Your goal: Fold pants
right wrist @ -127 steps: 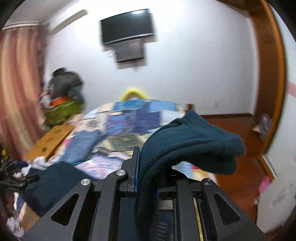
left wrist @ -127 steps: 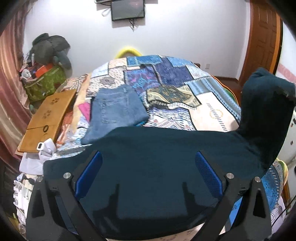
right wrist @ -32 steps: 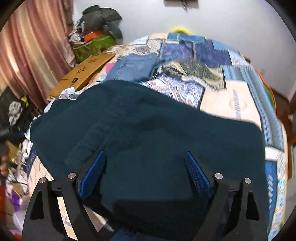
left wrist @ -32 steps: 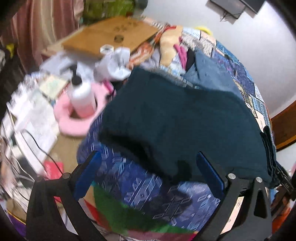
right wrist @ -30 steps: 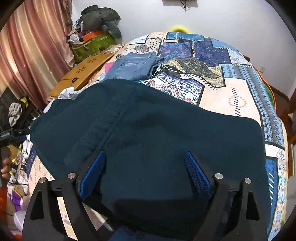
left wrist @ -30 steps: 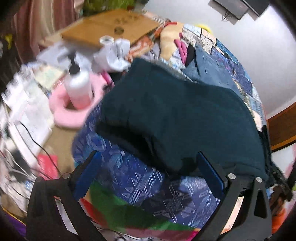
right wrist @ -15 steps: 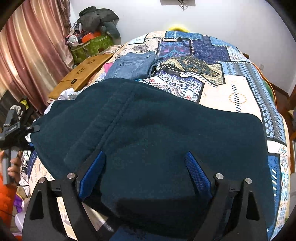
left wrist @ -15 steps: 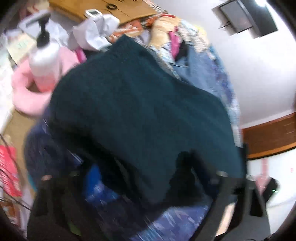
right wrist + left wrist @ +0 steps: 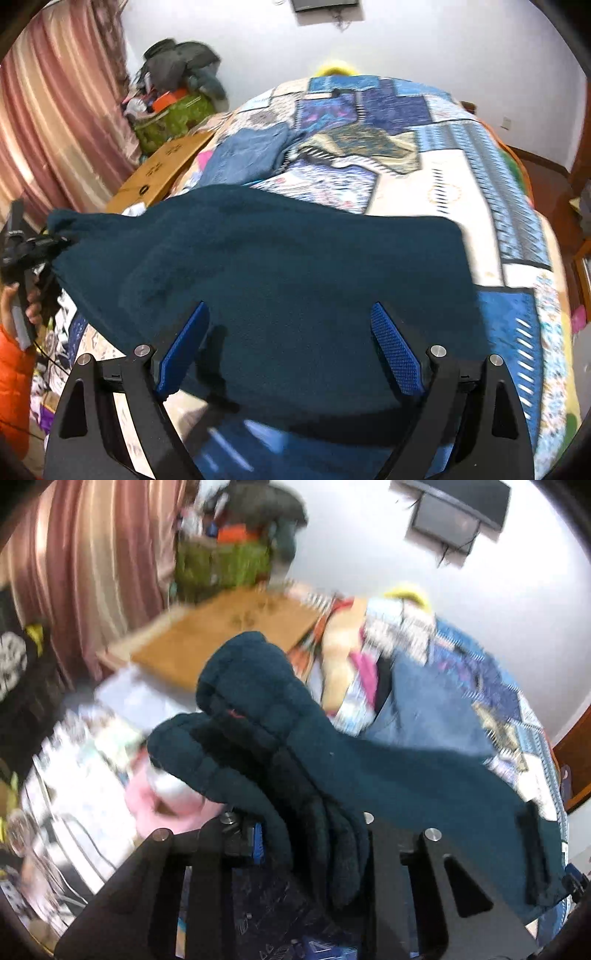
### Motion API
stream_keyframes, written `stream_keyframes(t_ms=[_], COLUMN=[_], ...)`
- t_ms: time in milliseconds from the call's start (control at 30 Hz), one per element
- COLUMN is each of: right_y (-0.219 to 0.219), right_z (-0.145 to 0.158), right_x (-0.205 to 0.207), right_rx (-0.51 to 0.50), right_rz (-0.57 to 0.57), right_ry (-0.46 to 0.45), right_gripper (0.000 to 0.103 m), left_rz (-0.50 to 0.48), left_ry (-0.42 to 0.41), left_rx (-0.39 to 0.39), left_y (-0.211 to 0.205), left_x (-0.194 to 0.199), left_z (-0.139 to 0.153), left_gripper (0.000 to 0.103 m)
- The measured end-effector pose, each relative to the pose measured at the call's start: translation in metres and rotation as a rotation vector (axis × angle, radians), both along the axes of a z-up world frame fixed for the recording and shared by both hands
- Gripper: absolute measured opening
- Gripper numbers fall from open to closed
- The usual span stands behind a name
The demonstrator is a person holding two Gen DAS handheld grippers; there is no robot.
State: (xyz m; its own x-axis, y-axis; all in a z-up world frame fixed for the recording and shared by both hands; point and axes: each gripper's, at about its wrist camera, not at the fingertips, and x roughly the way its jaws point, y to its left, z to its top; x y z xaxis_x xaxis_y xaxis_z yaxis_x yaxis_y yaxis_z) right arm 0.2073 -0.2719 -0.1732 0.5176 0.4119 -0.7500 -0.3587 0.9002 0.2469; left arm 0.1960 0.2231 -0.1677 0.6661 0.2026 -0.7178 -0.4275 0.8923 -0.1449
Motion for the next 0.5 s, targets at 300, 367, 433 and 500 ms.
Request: stream_keyframes(t_ms=[300,367,433,500], right_y=[-0.052,-0.05,-0.049,-0.052], right_z=[-0.023,-0.026,-0.028,-0.03], right_x=[-0.009,-0.011,-0.011,-0.01], right_rx=[-0.015,-0.013,-0.007,0.011], right_rz=[-0.097,-0.088,-0.089,-0.084], right_ry=[0.044,0.032,0.026,0.031], right_gripper=[0.088,0.09,0.091,0.091], left_rz=[-0.235,-0.306,-0.391,-0.459], left_ry=[-0.19,-0.209,-0.217,-0.216], left_rx=[0.116,0.094,0.061,0.024], left_y=[-0.103,-0.132,-0.167,-0.192], left_x=[0.023,0.038,0.055,0.067], left_z=[0.096,0.108,0.116,0.119], left_gripper=[0.026,0.026,0.025,0.024])
